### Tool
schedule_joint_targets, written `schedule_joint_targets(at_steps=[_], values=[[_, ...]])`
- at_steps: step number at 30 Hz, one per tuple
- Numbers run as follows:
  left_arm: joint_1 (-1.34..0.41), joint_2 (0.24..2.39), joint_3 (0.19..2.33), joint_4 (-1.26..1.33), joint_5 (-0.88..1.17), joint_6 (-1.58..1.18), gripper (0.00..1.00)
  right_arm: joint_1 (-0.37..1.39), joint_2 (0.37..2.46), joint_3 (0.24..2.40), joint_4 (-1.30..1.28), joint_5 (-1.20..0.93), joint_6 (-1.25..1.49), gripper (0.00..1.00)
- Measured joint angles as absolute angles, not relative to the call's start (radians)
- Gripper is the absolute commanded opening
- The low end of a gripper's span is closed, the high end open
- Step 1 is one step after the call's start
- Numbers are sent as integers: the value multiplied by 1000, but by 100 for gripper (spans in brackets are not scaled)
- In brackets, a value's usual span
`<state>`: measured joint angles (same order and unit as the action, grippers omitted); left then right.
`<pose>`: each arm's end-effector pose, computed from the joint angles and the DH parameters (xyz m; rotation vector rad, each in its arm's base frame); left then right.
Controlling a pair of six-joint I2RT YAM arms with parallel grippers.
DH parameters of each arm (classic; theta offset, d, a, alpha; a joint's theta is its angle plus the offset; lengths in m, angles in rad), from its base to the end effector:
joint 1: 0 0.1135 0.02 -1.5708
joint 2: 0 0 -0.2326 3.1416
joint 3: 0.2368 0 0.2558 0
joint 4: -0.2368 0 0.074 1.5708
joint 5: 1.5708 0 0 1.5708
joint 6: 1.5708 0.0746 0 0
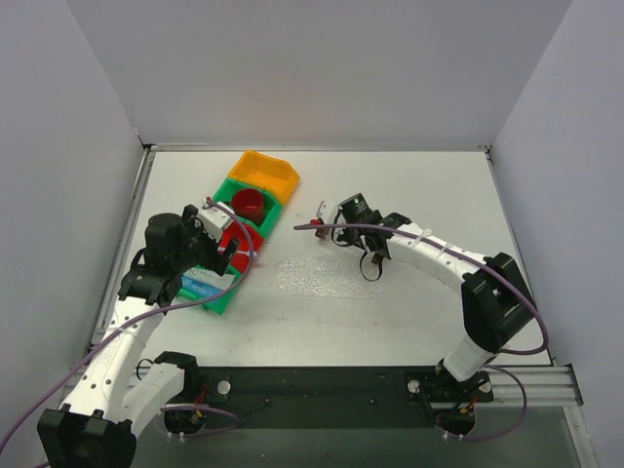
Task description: Prepare toiletry sets of a toothbrush and toothpaste on the tray
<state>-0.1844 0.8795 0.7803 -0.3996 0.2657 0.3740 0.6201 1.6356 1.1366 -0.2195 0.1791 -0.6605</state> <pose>0.2454 -0.0657 0.2580 0.7206 1.9237 -0.1573 0.3276 0.2176 0.1823 -1.2897 1.8869 -0.2260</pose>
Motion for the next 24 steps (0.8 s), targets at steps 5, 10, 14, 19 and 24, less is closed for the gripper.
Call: schedule_joint_targets(at_steps=[5, 10, 14, 19, 24], values=[[-184, 879, 780, -400, 265, 374, 94, 693, 1626, 1076, -129, 281, -667, 0], [-184, 879, 776, -399, 261, 374, 94, 762, 1626, 1005, -18, 418, -689, 0], [-184, 878, 775, -399, 258, 374, 94, 818, 1627, 961, 49, 508, -701, 0], [-184, 874, 767, -398, 251, 374, 94, 869, 1634, 940, 81, 574, -701, 0], [-184, 866, 757, -397, 238, 374, 94, 907, 1637, 940, 78, 607, -677, 1]])
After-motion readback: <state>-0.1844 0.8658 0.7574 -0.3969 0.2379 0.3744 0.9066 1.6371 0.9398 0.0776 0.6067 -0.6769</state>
